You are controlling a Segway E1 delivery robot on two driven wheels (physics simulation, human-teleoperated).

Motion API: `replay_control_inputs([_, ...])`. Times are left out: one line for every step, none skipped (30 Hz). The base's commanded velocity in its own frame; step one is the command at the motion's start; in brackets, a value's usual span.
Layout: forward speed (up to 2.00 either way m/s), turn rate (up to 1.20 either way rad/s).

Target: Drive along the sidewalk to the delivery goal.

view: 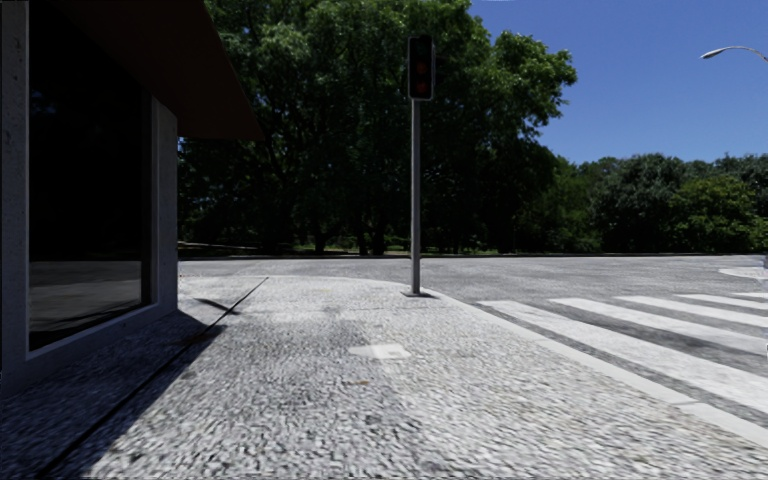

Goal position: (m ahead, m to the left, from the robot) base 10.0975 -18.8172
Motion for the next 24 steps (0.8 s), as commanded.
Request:
replay_control_inputs([2.00,-0.51])
replay_control_inputs([2.00,-0.54])
replay_control_inputs([2.00,-0.59])
replay_control_inputs([2.00,-0.59])
replay_control_inputs([2.00,-0.62])
replay_control_inputs([2.00,-0.65])
replay_control_inputs([2.00,-0.67])
replay_control_inputs([2.00,-0.67])
replay_control_inputs([2.00,-0.67])
replay_control_inputs([2.00,-0.67])
replay_control_inputs([2.00,-0.67])
replay_control_inputs([2.00,-0.67])
replay_control_inputs([2.00,-0.67])
replay_control_inputs([2.00,-0.67])
replay_control_inputs([2.00,-0.67])
replay_control_inputs([2.00,-0.67])
replay_control_inputs([2.00,-0.67])
replay_control_inputs([2.00,-0.67])
replay_control_inputs([2.00,-0.67])
replay_control_inputs([2.00,-0.67])
replay_control_inputs([2.00,-0.68])
replay_control_inputs([2.00,-0.68])
replay_control_inputs([2.00,-0.68])
replay_control_inputs([2.00,-0.68])
